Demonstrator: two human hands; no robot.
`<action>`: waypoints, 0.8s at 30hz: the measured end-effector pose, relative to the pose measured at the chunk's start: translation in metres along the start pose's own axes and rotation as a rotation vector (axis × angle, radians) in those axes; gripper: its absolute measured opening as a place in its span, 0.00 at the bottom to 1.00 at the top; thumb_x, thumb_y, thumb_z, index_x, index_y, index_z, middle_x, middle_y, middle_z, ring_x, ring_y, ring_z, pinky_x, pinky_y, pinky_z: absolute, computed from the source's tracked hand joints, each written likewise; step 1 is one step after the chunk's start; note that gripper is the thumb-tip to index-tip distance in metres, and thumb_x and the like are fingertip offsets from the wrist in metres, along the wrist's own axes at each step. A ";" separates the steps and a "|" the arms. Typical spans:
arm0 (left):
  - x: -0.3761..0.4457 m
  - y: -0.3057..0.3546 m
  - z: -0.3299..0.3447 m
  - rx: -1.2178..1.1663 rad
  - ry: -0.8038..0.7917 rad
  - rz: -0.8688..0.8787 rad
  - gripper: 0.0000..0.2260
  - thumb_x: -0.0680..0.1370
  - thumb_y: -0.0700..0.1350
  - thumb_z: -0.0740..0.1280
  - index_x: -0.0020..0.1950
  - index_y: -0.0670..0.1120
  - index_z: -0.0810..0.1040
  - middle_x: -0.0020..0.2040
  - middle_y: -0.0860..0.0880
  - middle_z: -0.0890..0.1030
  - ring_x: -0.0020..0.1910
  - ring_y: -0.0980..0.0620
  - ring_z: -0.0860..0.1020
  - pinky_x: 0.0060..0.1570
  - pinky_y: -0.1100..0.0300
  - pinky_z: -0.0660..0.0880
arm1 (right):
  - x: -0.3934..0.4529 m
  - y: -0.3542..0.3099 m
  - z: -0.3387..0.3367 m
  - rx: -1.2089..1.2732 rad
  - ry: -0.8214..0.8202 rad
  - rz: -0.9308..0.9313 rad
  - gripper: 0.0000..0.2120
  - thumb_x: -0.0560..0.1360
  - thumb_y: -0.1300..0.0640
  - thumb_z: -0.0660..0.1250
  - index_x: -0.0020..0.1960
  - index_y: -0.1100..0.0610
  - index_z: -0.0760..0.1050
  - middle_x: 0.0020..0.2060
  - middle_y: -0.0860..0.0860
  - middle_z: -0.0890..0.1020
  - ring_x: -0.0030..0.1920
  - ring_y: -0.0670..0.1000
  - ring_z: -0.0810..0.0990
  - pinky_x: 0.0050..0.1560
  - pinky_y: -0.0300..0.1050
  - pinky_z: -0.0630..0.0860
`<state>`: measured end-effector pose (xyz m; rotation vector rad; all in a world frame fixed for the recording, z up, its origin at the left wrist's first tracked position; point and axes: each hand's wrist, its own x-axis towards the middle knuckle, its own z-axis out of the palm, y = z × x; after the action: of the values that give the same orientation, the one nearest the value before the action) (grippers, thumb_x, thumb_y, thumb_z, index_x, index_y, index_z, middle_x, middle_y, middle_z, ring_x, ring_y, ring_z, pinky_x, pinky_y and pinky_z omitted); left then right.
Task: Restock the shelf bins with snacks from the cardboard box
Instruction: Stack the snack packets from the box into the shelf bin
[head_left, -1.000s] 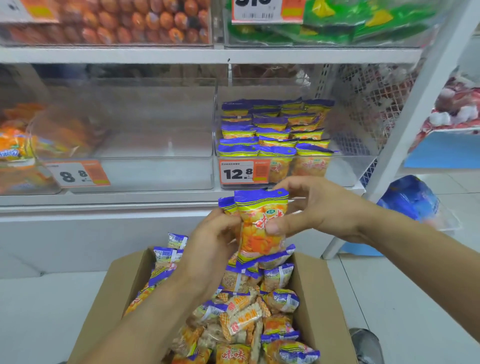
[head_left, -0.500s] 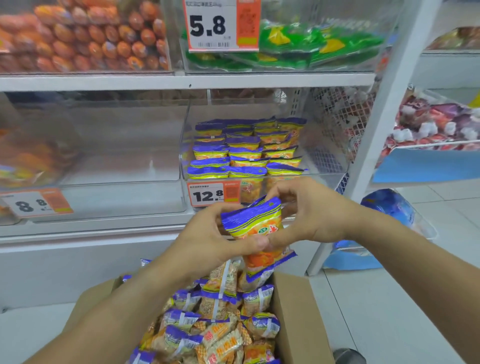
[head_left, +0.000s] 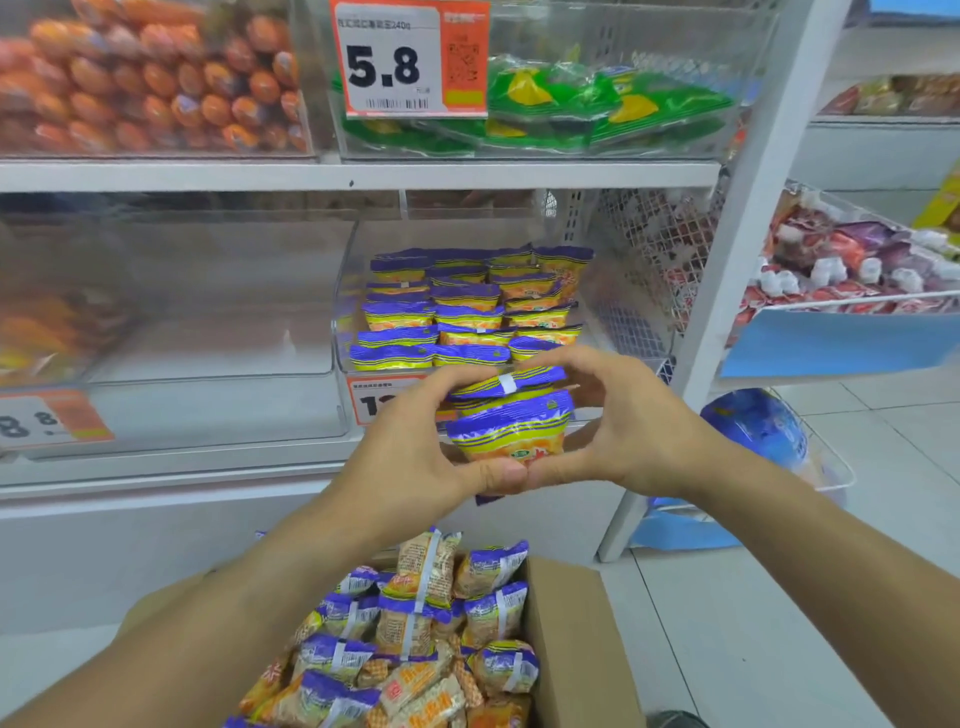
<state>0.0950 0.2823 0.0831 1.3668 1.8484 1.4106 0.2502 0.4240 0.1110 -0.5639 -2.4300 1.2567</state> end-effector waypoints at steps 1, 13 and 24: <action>0.000 0.002 0.000 -0.012 -0.014 -0.006 0.36 0.60 0.52 0.81 0.67 0.55 0.75 0.57 0.60 0.80 0.55 0.62 0.81 0.47 0.61 0.81 | -0.001 -0.001 0.000 0.004 0.005 -0.001 0.38 0.57 0.58 0.87 0.63 0.49 0.76 0.50 0.41 0.84 0.54 0.44 0.84 0.48 0.51 0.84; 0.039 0.030 -0.009 0.275 -0.154 0.064 0.43 0.55 0.57 0.84 0.68 0.61 0.73 0.60 0.63 0.77 0.56 0.69 0.75 0.53 0.72 0.73 | -0.002 0.003 -0.025 0.066 0.031 -0.062 0.32 0.61 0.61 0.84 0.63 0.51 0.80 0.50 0.44 0.87 0.50 0.48 0.86 0.48 0.38 0.81; 0.106 0.039 0.015 0.139 0.007 0.205 0.28 0.62 0.47 0.84 0.58 0.53 0.78 0.48 0.59 0.83 0.44 0.65 0.81 0.45 0.72 0.74 | 0.026 0.015 -0.067 0.142 0.122 -0.148 0.28 0.67 0.56 0.77 0.66 0.53 0.77 0.58 0.47 0.85 0.60 0.44 0.82 0.63 0.38 0.75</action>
<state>0.0801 0.3831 0.1344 1.6626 1.8857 1.4070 0.2625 0.4908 0.1387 -0.4007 -2.2185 1.2812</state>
